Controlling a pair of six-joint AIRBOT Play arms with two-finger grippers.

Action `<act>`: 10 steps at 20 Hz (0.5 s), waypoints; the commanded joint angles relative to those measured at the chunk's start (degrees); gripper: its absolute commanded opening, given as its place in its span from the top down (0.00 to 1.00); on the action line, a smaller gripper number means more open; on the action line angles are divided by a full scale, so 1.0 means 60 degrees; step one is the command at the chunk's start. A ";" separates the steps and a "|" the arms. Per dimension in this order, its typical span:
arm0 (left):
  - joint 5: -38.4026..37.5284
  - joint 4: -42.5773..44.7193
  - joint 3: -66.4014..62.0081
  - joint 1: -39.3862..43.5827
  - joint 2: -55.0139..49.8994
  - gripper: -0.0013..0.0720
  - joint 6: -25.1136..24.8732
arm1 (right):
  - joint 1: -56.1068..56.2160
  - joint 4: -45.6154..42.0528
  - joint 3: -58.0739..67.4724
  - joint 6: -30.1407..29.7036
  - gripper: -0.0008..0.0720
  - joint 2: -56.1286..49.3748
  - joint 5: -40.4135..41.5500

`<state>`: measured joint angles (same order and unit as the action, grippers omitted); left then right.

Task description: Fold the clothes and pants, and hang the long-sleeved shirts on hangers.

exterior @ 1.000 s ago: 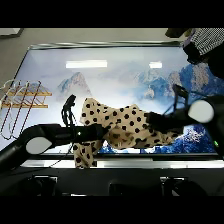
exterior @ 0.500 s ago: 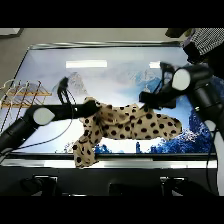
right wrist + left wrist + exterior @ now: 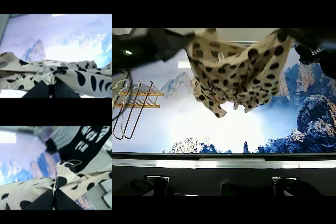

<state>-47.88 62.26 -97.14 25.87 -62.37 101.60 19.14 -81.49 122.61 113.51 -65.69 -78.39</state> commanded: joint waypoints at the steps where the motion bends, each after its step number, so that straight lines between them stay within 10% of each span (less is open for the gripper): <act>1: -0.0127 0.0299 -0.1151 -0.0029 0.0463 0.95 -0.0215 | 0.0007 0.0401 0.0361 0.0157 0.95 0.0721 0.1333; 10: -0.2262 0.1031 -0.0900 -0.0029 0.0714 0.95 0.1632 | 0.0007 -0.0018 -0.0204 0.0226 0.95 0.0692 0.0579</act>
<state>-54.19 65.91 -103.33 25.74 -57.30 105.03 19.14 -79.48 122.91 114.61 -60.77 -70.72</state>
